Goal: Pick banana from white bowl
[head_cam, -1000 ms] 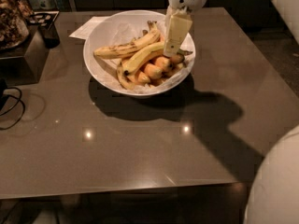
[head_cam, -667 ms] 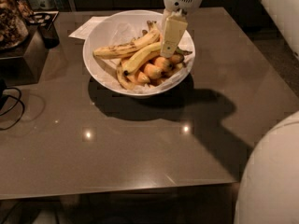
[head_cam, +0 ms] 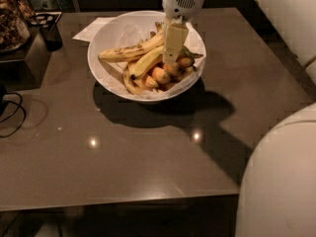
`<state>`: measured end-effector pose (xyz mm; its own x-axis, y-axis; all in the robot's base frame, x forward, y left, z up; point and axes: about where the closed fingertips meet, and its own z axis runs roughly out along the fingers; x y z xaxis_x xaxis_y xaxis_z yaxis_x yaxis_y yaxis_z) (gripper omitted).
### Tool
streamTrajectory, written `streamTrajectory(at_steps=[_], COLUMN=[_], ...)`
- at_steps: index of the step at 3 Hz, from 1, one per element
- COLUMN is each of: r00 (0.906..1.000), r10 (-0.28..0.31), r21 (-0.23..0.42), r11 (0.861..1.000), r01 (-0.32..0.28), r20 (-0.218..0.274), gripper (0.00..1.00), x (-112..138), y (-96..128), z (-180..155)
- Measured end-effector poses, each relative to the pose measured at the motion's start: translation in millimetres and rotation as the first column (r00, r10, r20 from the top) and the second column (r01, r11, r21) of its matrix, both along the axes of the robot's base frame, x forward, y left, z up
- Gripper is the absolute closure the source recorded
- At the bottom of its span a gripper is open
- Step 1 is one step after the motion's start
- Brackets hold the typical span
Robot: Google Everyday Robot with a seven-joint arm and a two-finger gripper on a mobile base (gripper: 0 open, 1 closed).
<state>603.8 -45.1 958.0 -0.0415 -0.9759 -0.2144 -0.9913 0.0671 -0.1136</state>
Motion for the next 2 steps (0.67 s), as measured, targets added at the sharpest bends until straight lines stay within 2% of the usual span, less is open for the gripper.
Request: streamTrajectory(at_steps=[2], r00=[0.9999], r10=[-0.001], r21=[-0.010], r11=[1.000], r01=[0.001], r20=[-0.010], gripper=[0.45], x=[1.6], y=[0.0], z=[-4.7])
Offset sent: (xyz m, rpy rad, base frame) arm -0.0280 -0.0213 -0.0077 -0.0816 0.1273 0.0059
